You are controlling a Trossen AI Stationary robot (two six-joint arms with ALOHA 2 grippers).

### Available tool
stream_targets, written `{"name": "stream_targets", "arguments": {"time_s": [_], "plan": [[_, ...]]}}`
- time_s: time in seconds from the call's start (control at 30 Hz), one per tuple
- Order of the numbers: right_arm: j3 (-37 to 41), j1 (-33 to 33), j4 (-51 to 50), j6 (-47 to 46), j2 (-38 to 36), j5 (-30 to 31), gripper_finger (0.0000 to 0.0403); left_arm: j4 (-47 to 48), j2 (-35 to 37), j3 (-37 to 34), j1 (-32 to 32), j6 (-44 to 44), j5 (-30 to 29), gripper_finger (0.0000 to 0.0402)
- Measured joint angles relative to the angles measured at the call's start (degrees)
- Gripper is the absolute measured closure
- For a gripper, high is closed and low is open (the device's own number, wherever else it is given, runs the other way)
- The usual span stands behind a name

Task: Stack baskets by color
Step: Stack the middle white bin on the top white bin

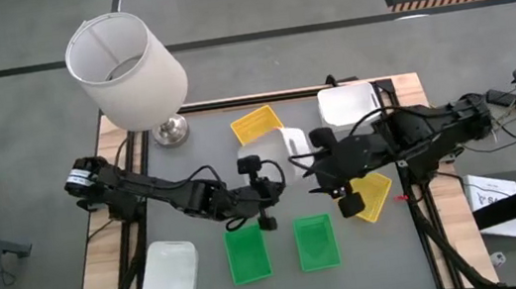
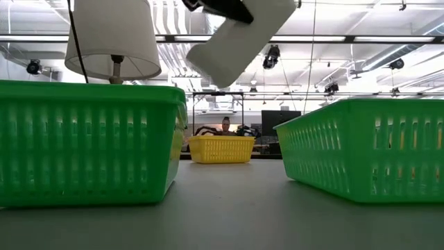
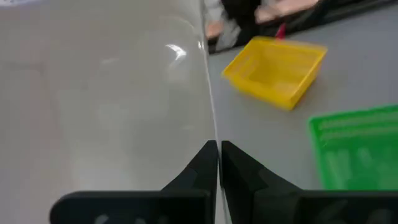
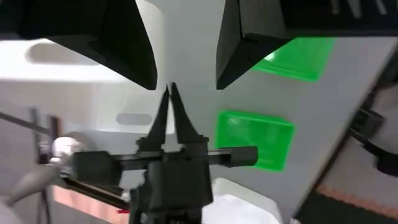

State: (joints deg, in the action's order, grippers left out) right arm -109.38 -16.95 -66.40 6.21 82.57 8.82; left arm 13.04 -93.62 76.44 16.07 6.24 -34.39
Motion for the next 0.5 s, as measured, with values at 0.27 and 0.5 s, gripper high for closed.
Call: {"name": "stream_targets", "arguments": {"time_s": [0.27,0.5], "plan": [[-14.8,0.5,-12.5,5.7,10.4,9.3,0.0226,3.1,0.0,0.2,-0.6,-3.0,-0.8,0.0401],[-17.0,0.5,-15.3,4.0,14.9,10.8,0.0183,5.4,0.0,0.2,-2.2,-2.8,-0.9,0.0401]]}}
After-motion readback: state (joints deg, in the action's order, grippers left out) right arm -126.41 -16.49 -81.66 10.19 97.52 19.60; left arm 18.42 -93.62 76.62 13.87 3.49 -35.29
